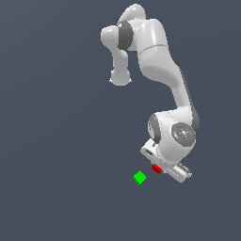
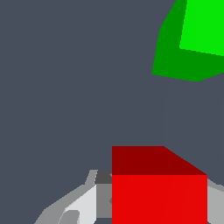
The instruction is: Stack the red cube on top of the green cube.
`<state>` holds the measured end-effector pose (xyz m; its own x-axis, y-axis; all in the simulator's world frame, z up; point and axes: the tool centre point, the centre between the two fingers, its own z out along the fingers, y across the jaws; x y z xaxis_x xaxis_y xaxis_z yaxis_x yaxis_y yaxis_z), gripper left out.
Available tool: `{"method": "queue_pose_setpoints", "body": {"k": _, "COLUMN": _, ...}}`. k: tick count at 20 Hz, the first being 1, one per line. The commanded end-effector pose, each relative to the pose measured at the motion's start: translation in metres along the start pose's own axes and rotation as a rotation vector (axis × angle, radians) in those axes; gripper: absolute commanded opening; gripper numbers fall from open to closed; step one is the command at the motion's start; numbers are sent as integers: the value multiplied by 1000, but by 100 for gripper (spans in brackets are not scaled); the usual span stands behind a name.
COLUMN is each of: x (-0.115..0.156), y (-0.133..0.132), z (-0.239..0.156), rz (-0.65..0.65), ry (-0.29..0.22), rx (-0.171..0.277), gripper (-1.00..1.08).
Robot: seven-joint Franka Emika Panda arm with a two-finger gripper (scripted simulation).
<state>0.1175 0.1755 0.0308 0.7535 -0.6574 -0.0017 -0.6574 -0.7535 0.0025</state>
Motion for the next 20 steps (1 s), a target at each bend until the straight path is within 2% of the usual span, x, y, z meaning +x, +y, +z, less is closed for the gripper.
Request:
{"method": "queue_pose_setpoints", "body": {"k": 1, "x": 0, "y": 0, "z": -13, "rz": 0, "ry": 1, "rx": 2, "gripper": -100}}
{"method": "queue_pose_setpoints", "body": {"k": 11, "x": 0, "y": 0, "z": -77, "rz": 0, "ry": 1, "rx": 2, "gripper": -100}}
{"method": "queue_pose_setpoints", "body": {"k": 20, "x": 1, "y": -1, "z": -89, "rz": 0, "ry": 2, "rx": 3, "gripper": -100}}
